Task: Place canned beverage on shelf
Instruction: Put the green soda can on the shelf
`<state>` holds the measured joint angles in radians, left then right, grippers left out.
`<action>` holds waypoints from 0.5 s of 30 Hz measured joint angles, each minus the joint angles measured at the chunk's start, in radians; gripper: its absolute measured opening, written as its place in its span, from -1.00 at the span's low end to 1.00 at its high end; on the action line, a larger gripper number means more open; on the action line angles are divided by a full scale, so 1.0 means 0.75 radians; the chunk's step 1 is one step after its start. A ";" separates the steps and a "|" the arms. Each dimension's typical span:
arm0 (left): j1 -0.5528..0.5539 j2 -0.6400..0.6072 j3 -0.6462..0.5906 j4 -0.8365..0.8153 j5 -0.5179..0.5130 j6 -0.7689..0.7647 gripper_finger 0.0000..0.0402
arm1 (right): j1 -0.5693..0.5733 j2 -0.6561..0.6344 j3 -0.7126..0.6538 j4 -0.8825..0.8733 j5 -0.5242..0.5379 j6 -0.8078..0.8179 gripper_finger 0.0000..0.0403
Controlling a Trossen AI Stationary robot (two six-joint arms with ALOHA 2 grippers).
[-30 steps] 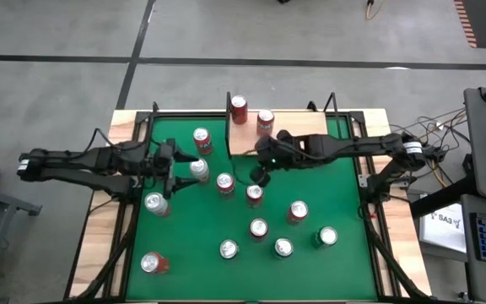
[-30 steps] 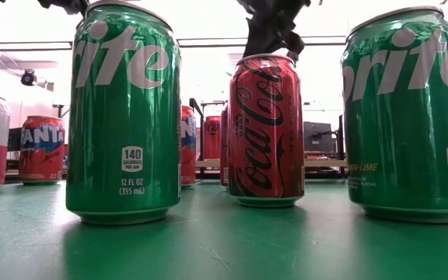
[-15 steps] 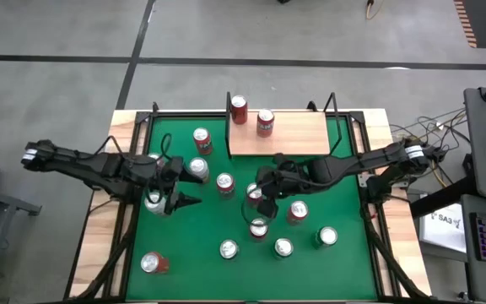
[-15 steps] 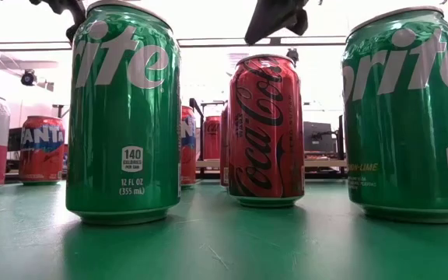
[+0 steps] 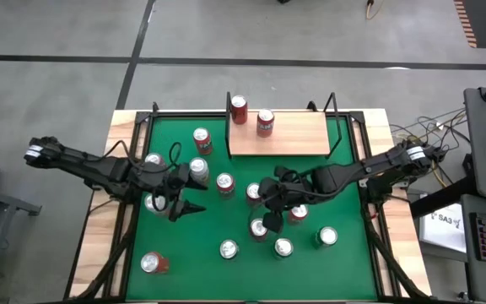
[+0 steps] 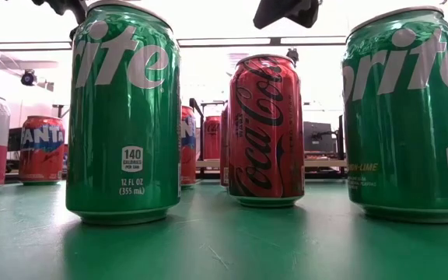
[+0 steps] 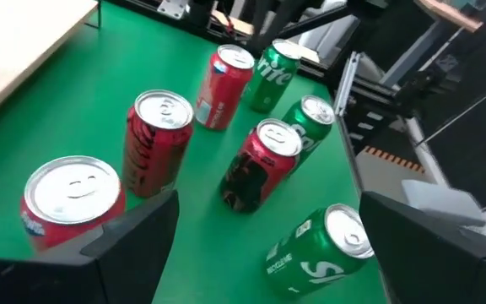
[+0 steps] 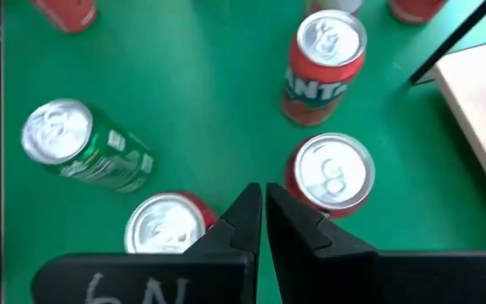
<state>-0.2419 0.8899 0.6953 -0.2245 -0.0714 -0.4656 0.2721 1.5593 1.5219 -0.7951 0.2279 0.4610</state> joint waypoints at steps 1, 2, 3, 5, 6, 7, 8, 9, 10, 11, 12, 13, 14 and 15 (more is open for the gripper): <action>0.000 0.005 0.005 -0.004 -0.004 0.015 0.75 | 0.003 0.000 0.000 0.001 -0.001 0.000 -0.94; 0.000 0.010 0.011 -0.001 -0.008 0.039 0.75 | 0.003 0.000 0.000 0.004 -0.001 0.000 -0.94; 0.000 0.014 0.014 0.002 -0.010 0.067 0.74 | 0.003 0.000 0.000 0.011 0.000 0.000 -0.94; 0.000 0.027 0.017 0.021 -0.012 0.117 0.73 | 0.008 0.000 0.000 0.017 0.010 -0.005 -0.94; 0.000 0.036 0.017 0.033 -0.013 0.140 0.72 | 0.010 0.000 0.000 0.017 0.012 -0.007 -0.94; 0.000 0.047 0.017 0.042 -0.017 0.153 0.72 | 0.017 0.000 0.000 0.017 0.013 -0.007 -0.94; 0.000 0.058 0.017 0.048 -0.021 0.162 0.72 | 0.024 0.000 0.000 0.019 0.012 -0.001 -0.94; 0.000 0.071 0.017 0.058 -0.024 0.168 0.72 | 0.032 0.000 0.000 0.019 0.010 0.012 -0.94; 0.000 0.083 0.017 0.065 -0.037 0.177 0.72 | 0.042 0.000 0.000 0.019 0.010 0.027 -0.94; 0.000 0.098 0.017 0.067 -0.057 0.187 0.72 | 0.051 0.000 0.000 0.017 0.009 0.041 -0.94; 0.000 0.115 0.017 0.069 -0.074 0.200 0.72 | 0.060 0.000 0.000 0.014 0.008 0.057 -0.94; 0.000 0.132 0.017 0.074 -0.096 0.219 0.72 | 0.070 0.000 0.000 0.011 0.008 0.065 -0.94; 0.000 0.149 0.017 0.080 -0.113 0.245 0.72 | 0.079 0.000 0.000 0.009 0.008 0.073 -0.94; 0.001 0.166 0.017 0.082 -0.133 0.268 0.72 | 0.088 0.000 0.000 0.009 0.008 0.083 -0.94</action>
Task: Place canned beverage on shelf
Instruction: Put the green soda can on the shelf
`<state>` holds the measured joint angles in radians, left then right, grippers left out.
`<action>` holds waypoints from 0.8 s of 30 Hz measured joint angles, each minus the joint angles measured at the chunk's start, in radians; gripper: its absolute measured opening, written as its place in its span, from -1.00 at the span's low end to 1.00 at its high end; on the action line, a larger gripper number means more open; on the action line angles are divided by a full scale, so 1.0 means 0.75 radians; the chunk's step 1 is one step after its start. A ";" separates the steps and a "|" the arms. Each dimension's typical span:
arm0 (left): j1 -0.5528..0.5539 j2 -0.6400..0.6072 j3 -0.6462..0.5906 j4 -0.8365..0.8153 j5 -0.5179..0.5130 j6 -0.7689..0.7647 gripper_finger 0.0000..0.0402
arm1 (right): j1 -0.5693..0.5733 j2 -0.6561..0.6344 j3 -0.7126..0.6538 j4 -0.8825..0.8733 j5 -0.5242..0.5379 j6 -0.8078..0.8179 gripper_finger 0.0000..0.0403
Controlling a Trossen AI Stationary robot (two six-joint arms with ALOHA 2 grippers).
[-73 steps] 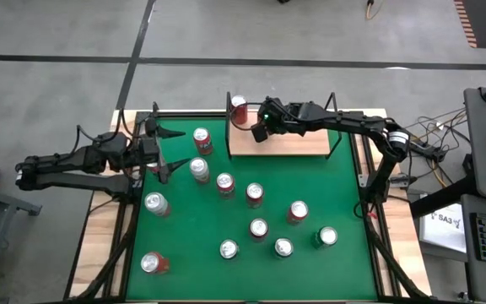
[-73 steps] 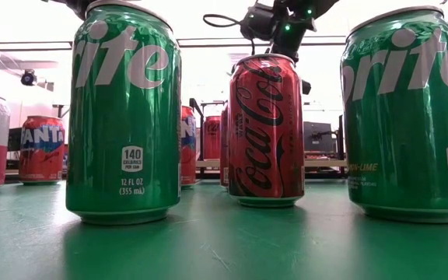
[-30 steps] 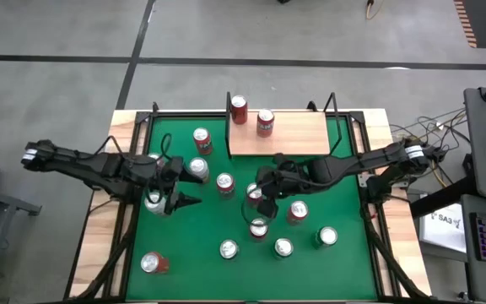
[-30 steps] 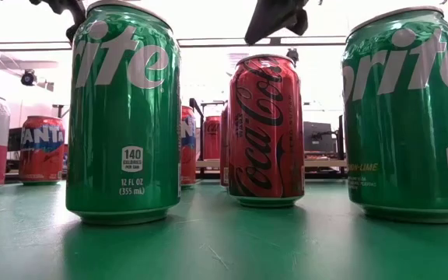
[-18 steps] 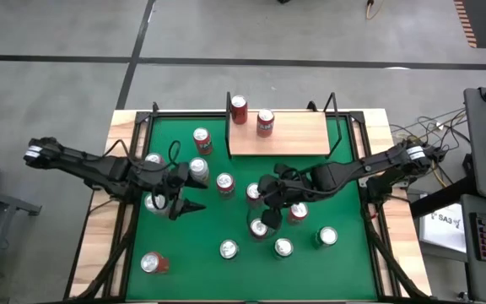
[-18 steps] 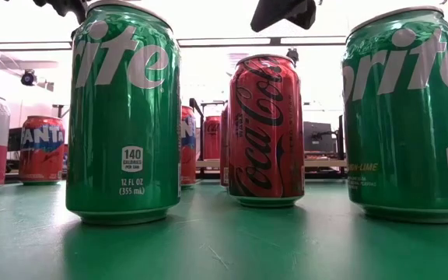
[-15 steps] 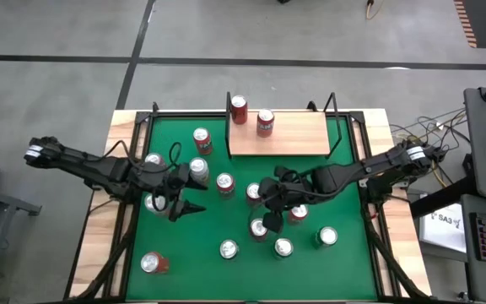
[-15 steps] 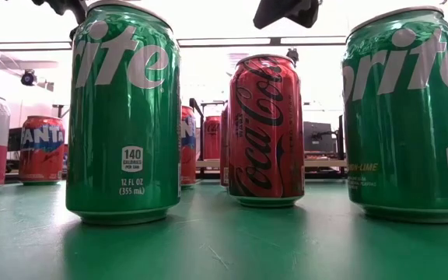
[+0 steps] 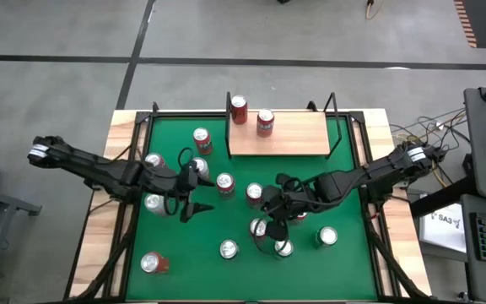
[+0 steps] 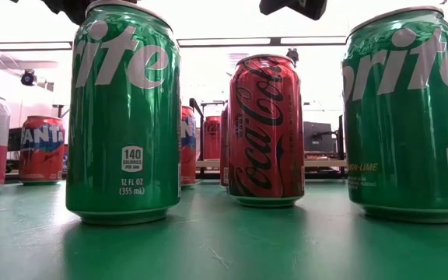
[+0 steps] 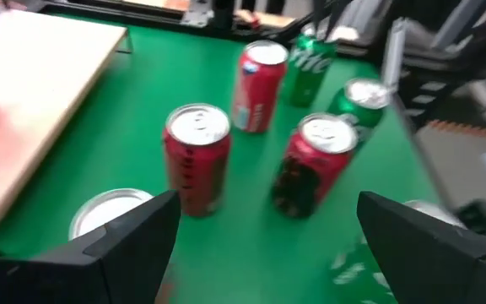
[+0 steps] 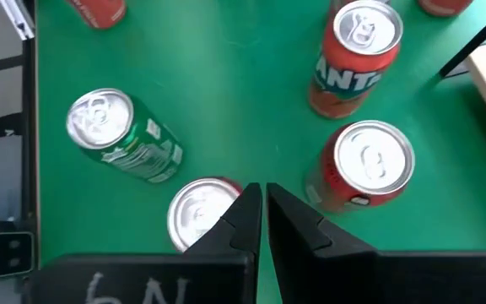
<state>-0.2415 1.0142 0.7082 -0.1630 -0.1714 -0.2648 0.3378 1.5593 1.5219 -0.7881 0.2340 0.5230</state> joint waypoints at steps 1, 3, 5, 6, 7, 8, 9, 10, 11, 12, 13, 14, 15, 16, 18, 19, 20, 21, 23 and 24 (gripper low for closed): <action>0.001 0.018 0.000 0.007 -0.018 0.021 0.72 | 0.008 0.000 0.000 0.000 0.000 0.004 -0.94; 0.001 0.049 0.000 0.019 -0.070 0.062 0.72 | 0.019 0.000 0.000 0.000 0.000 0.014 -0.94; 0.001 0.075 0.000 0.020 -0.111 0.099 0.72 | 0.023 0.000 0.000 0.001 -0.001 0.023 -0.94; 0.001 0.086 0.000 0.020 -0.131 0.114 0.72 | 0.024 0.000 0.000 0.001 -0.002 0.024 -0.94; 0.001 0.097 0.000 0.021 -0.145 0.126 0.72 | 0.024 0.000 0.000 0.001 -0.002 0.024 -0.94; 0.001 0.108 0.000 0.023 -0.157 0.132 0.72 | 0.024 0.000 0.000 0.000 -0.002 0.024 -0.94; 0.001 0.120 0.000 0.024 -0.173 0.133 0.72 | 0.024 0.000 0.000 0.001 -0.001 0.025 -0.94; 0.001 0.131 0.000 0.029 -0.190 0.133 0.72 | 0.024 0.000 0.000 0.001 0.000 0.026 -0.94; 0.001 0.141 0.000 0.033 -0.208 0.134 0.72 | 0.024 0.000 0.000 0.001 0.002 0.025 -0.94; 0.002 0.152 0.000 0.034 -0.219 0.134 0.72 | 0.024 0.000 0.000 0.001 0.002 0.026 -0.94; 0.002 0.164 0.000 0.037 -0.234 0.134 0.72 | 0.024 0.000 0.000 0.001 0.002 0.025 -0.94; 0.002 0.176 0.000 0.043 -0.246 0.134 0.72 | 0.024 0.000 0.000 0.003 0.002 0.025 -0.94; 0.002 0.188 0.000 0.044 -0.249 0.134 0.72 | 0.024 0.000 0.000 0.005 0.002 0.024 -0.94; 0.003 0.199 0.000 0.049 -0.250 0.136 0.72 | 0.024 0.001 0.000 0.009 0.002 0.022 -0.94; 0.004 0.218 0.000 0.064 -0.250 0.144 0.72 | 0.024 0.003 0.000 0.016 0.003 0.009 -0.94; 0.004 0.226 0.000 0.065 -0.251 0.147 0.72 | 0.024 0.004 0.000 0.017 0.004 -0.001 -0.94; 0.004 0.233 0.000 0.068 -0.251 0.148 0.72 | 0.024 0.005 0.000 0.021 0.004 -0.009 -0.94; 0.004 0.236 0.000 0.070 -0.251 0.148 0.72 | 0.024 0.005 0.000 0.025 0.004 -0.013 -0.94; 0.004 0.236 0.000 0.071 -0.250 0.144 0.72 | 0.024 0.007 0.000 0.025 0.015 -0.013 -0.94; 0.004 0.232 0.000 0.071 -0.250 0.138 0.72 | 0.024 0.008 0.000 0.026 0.028 -0.013 -0.94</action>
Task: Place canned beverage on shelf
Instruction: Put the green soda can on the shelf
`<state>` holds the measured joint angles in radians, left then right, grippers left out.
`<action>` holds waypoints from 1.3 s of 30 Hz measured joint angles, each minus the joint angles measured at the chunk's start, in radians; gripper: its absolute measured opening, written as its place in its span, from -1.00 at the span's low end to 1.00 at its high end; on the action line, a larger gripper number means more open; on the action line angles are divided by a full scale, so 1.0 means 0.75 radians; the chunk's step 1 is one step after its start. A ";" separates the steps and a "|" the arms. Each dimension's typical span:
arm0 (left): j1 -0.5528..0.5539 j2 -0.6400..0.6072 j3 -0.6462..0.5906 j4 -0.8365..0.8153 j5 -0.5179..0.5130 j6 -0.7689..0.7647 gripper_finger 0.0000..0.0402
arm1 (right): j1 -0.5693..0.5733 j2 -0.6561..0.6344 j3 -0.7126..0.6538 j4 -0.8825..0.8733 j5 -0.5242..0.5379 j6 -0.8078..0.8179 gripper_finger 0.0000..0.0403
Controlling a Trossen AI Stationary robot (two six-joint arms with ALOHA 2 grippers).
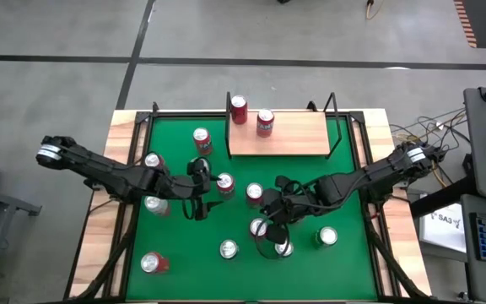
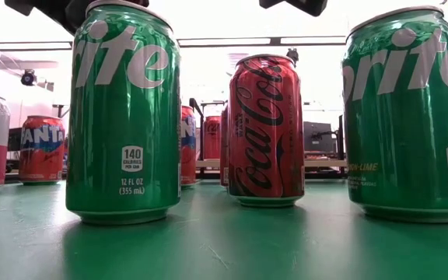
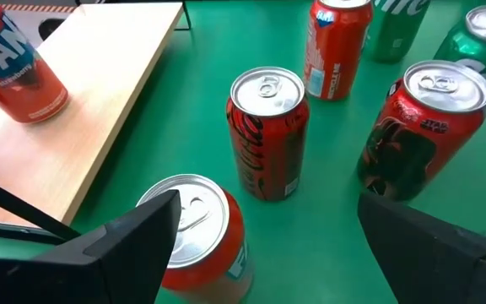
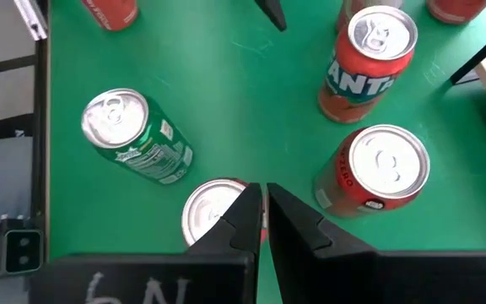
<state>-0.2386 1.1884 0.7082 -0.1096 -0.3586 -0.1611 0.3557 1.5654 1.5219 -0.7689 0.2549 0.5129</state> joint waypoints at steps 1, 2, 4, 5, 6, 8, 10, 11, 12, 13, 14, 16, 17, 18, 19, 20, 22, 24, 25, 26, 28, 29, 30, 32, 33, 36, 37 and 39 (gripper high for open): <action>0.000 -0.004 0.000 0.001 0.000 -0.006 0.72 | 0.000 0.000 0.000 -0.001 0.008 0.002 -0.94; 0.000 -0.010 0.000 0.003 0.001 -0.010 0.72 | 0.000 0.001 0.000 -0.001 0.010 0.006 -0.94; -0.005 -0.022 0.000 0.018 0.004 -0.020 0.72 | 0.000 0.001 0.000 -0.001 0.012 0.014 -0.94; -0.008 -0.028 0.000 0.024 0.008 -0.020 0.72 | 0.000 0.001 0.000 -0.001 0.017 0.013 -0.94; -0.010 -0.031 0.000 0.028 0.011 -0.021 0.72 | 0.000 0.001 0.000 -0.001 0.026 0.013 -0.94; -0.011 -0.036 0.000 0.040 0.012 -0.020 0.72 | 0.000 0.001 0.000 -0.003 0.048 0.004 -0.94; -0.011 -0.045 0.000 0.040 0.013 -0.020 0.72 | 0.000 0.001 0.000 -0.003 0.049 -0.001 -0.94; -0.011 -0.049 0.000 0.041 0.013 -0.020 0.72 | 0.000 0.001 0.000 -0.003 0.049 -0.001 -0.94; -0.011 -0.053 0.000 0.041 0.013 -0.020 0.72 | 0.000 0.001 0.000 -0.004 0.049 0.000 -0.94; -0.012 -0.056 0.000 0.041 0.018 -0.021 0.72 | 0.000 0.001 0.000 -0.003 0.049 0.001 -0.94; -0.012 -0.059 0.000 0.042 0.032 -0.020 0.72 | 0.000 0.001 0.000 -0.003 0.048 0.005 -0.94; -0.013 -0.060 0.000 0.061 0.048 -0.021 0.72 | 0.000 0.001 0.000 -0.003 0.046 0.015 -0.94; -0.014 -0.060 0.000 0.068 0.052 -0.021 0.72 | 0.000 0.001 0.000 -0.003 0.045 0.015 -0.94; -0.014 -0.060 0.000 0.071 0.059 -0.019 0.72 | 0.000 0.001 0.000 -0.004 0.045 0.015 -0.94; -0.014 -0.060 0.000 0.078 0.062 -0.014 0.72 | 0.000 0.001 0.000 -0.003 0.045 0.015 -0.94; -0.014 -0.060 0.000 0.084 0.062 -0.006 0.72 | 0.000 0.001 0.000 -0.003 0.045 0.015 -0.94; -0.014 -0.060 0.000 0.100 0.063 0.016 0.72 | 0.000 0.001 0.000 -0.003 0.045 0.015 -0.94; -0.014 -0.060 0.000 0.113 0.063 0.028 0.72 | 0.000 0.001 0.000 -0.003 0.041 0.015 -0.94; -0.014 -0.061 0.000 0.113 0.063 0.028 0.72 | 0.000 0.001 0.000 -0.003 0.031 0.015 -0.94; -0.014 -0.061 0.000 0.112 0.068 0.029 0.72 | 0.000 0.001 0.000 -0.003 0.015 0.016 -0.94; -0.014 -0.061 0.000 0.113 0.074 0.029 0.72 | 0.000 0.001 0.000 -0.004 -0.028 0.027 -0.94; -0.014 -0.061 0.000 0.116 0.074 0.030 0.72 | 0.000 0.001 0.000 -0.004 -0.039 0.047 -0.94; -0.014 -0.060 0.000 0.122 0.074 0.039 0.72 | 0.000 0.001 0.000 -0.009 -0.042 0.078 -0.94; -0.014 -0.060 0.000 0.133 0.074 0.059 0.72 | 0.000 0.000 0.000 -0.033 -0.072 0.146 -0.94; -0.014 -0.061 0.000 0.144 0.074 0.069 0.72 | 0.000 -0.004 0.000 -0.045 -0.088 0.178 -0.94; -0.014 -0.060 0.000 0.172 0.074 0.098 0.72 | -0.001 -0.007 0.000 -0.103 -0.106 0.303 -0.92; -0.014 -0.060 0.000 0.178 0.074 0.106 0.72 | -0.001 -0.007 0.001 -0.123 -0.108 0.345 -0.90; -0.014 -0.061 0.000 0.185 0.074 0.124 0.72 | 0.000 -0.007 0.001 -0.180 -0.108 0.433 -0.86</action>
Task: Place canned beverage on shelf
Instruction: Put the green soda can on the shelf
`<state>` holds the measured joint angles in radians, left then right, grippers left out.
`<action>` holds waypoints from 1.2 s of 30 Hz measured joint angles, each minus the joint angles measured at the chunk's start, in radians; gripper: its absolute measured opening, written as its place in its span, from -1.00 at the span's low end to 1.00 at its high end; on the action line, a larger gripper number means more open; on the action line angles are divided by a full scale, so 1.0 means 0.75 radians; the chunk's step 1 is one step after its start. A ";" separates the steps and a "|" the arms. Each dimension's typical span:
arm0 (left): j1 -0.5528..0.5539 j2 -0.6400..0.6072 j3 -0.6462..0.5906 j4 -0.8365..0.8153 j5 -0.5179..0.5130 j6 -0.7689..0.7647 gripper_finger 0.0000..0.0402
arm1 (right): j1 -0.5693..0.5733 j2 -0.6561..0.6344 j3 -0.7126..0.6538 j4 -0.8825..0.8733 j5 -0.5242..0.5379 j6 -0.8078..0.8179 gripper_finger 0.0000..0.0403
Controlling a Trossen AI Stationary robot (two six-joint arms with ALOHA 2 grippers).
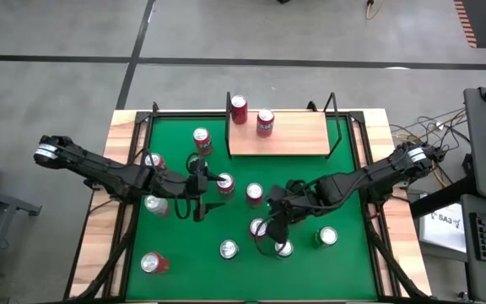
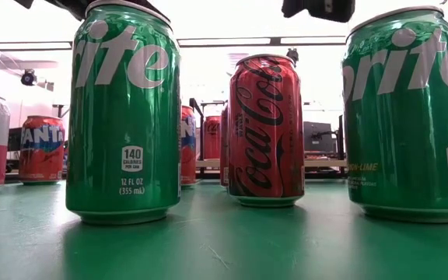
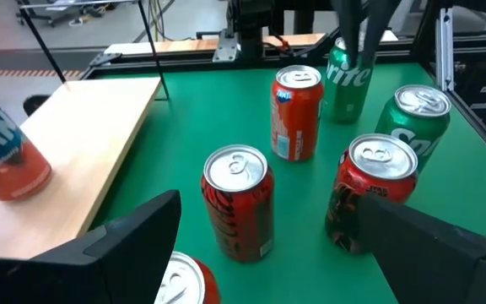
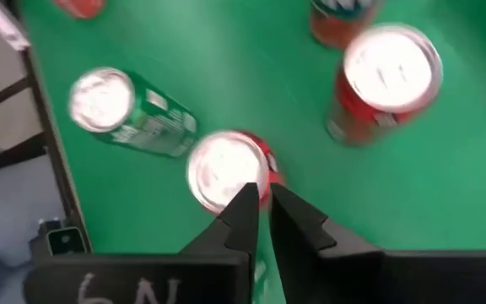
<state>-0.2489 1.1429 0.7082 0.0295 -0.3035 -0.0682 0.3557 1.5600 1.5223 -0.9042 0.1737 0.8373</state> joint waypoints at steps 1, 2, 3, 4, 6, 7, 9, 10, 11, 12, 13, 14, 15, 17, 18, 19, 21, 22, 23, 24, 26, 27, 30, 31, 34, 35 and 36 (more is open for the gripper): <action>0.000 0.000 0.000 0.001 0.000 0.010 0.72 | 0.000 0.000 0.000 -0.033 -0.003 0.044 -0.84; 0.000 0.000 0.000 0.001 0.000 0.020 0.72 | 0.000 0.000 0.000 -0.068 -0.014 0.081 -0.83; 0.000 0.000 0.000 0.001 0.000 0.030 0.72 | -0.001 0.000 0.000 -0.109 -0.041 0.121 -0.81; 0.001 0.000 0.000 0.004 0.000 0.039 0.72 | -0.007 -0.001 0.000 -0.157 -0.083 0.164 -0.80; 0.001 0.000 0.000 0.017 0.000 0.050 0.72 | -0.021 -0.001 0.008 -0.259 -0.188 0.249 -0.81; 0.001 0.000 0.000 0.025 0.000 0.051 0.72 | -0.027 -0.001 0.011 -0.299 -0.235 0.287 -0.82; 0.001 0.000 0.000 0.042 -0.001 0.054 0.72 | -0.030 -0.004 0.012 -0.361 -0.298 0.378 -0.84; 0.001 0.000 0.000 0.051 -0.001 0.061 0.72 | -0.031 -0.004 0.013 -0.397 -0.320 0.419 -0.86; 0.001 0.000 0.000 0.058 -0.001 0.071 0.72 | -0.030 -0.004 0.013 -0.430 -0.346 0.447 -0.87; 0.001 0.000 0.000 0.066 -0.001 0.083 0.72 | -0.028 -0.004 0.012 -0.462 -0.373 0.466 -0.88; 0.002 0.000 0.000 0.072 -0.001 0.096 0.72 | -0.020 -0.004 0.012 -0.493 -0.390 0.476 -0.90; 0.003 0.000 0.000 0.078 -0.001 0.107 0.72 | -0.012 -0.004 0.013 -0.521 -0.400 0.479 -0.91; 0.003 0.000 0.000 0.088 -0.002 0.119 0.72 | -0.005 -0.004 0.013 -0.536 -0.406 0.480 -0.91; 0.003 0.000 0.000 0.116 -0.002 0.144 0.72 | 0.003 -0.004 0.013 -0.543 -0.394 0.466 -0.90; 0.003 0.000 0.000 0.130 -0.003 0.158 0.72 | 0.005 -0.004 0.012 -0.543 -0.382 0.465 -0.88; 0.003 0.000 0.000 0.143 -0.003 0.171 0.72 | 0.004 -0.004 0.013 -0.543 -0.373 0.471 -0.86; 0.003 0.000 0.001 0.166 -0.003 0.194 0.72 | 0.002 -0.004 0.012 -0.544 -0.370 0.504 -0.80; 0.003 0.000 0.001 0.180 -0.003 0.205 0.72 | 0.002 -0.004 0.013 -0.543 -0.366 0.517 -0.76; 0.003 0.000 0.001 0.186 -0.004 0.216 0.72 | 0.002 -0.003 0.013 -0.544 -0.368 0.532 -0.72; 0.003 0.000 0.001 0.191 -0.004 0.227 0.72 | 0.003 -0.003 0.013 -0.546 -0.372 0.547 -0.66; 0.003 0.000 0.001 0.201 -0.004 0.245 0.72 | 0.003 -0.003 0.012 -0.555 -0.407 0.587 -0.51; 0.003 0.000 0.001 0.208 -0.005 0.254 0.72 | 0.005 -0.003 0.013 -0.565 -0.430 0.608 -0.43; 0.003 0.000 0.001 0.218 -0.005 0.268 0.72 | 0.017 -0.003 0.013 -0.603 -0.475 0.633 -0.17; 0.003 0.000 0.001 0.218 -0.005 0.269 0.72 | 0.024 -0.003 0.013 -0.619 -0.481 0.633 -0.07; 0.003 0.000 0.001 0.219 -0.005 0.270 0.72 | 0.041 -0.003 0.013 -0.687 -0.486 0.646 0.18; 0.003 0.000 0.001 0.219 -0.005 0.270 0.72 | 0.049 -0.003 0.013 -0.713 -0.481 0.658 0.25; 0.003 0.000 0.001 0.219 -0.005 0.269 0.72 | 0.056 -0.003 0.013 -0.739 -0.476 0.672 0.31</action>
<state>-0.2470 1.1427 0.7086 0.1936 -0.3073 0.1336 0.3977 1.5578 1.5317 -1.4583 -0.1834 1.3412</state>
